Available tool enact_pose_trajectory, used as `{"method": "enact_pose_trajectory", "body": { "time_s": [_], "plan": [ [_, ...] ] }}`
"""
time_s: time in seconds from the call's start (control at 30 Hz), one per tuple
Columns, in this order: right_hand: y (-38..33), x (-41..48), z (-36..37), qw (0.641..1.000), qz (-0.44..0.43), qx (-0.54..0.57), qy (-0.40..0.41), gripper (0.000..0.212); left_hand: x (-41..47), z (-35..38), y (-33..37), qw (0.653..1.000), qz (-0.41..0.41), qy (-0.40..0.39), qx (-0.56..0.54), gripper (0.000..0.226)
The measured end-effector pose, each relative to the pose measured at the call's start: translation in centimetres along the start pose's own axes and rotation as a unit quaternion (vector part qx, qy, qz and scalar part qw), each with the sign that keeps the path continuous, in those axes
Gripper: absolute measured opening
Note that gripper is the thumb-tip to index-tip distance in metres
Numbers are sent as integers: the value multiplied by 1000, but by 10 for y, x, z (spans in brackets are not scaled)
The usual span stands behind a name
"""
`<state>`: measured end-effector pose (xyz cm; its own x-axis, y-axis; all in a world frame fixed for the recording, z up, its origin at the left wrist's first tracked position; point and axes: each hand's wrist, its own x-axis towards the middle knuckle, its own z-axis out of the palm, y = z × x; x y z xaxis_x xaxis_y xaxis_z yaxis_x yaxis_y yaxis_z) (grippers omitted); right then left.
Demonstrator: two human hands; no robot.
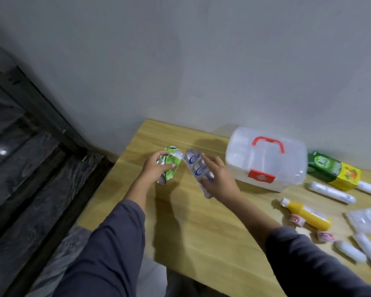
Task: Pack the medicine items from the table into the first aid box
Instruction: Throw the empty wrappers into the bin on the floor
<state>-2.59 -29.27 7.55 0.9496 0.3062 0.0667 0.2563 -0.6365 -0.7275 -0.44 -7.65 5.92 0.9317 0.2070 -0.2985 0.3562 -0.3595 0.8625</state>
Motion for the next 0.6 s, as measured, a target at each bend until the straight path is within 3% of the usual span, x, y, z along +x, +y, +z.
{"method": "enact_pose_trajectory", "body": {
  "time_s": [0.27, 0.4, 0.6],
  "plan": [
    [33, -23, -159, 972, 71, -4, 224, 71, -17, 97, 136, 984, 153, -48, -79, 45],
    [68, -86, -237, 939, 129, -17, 318, 75, -42, 184, 199, 966, 198, -145, -88, 42],
    [121, -214, -309, 860, 256, -62, 437, 73, -116, 328, 257, 914, 250, -312, -68, 53]
  ]
}}
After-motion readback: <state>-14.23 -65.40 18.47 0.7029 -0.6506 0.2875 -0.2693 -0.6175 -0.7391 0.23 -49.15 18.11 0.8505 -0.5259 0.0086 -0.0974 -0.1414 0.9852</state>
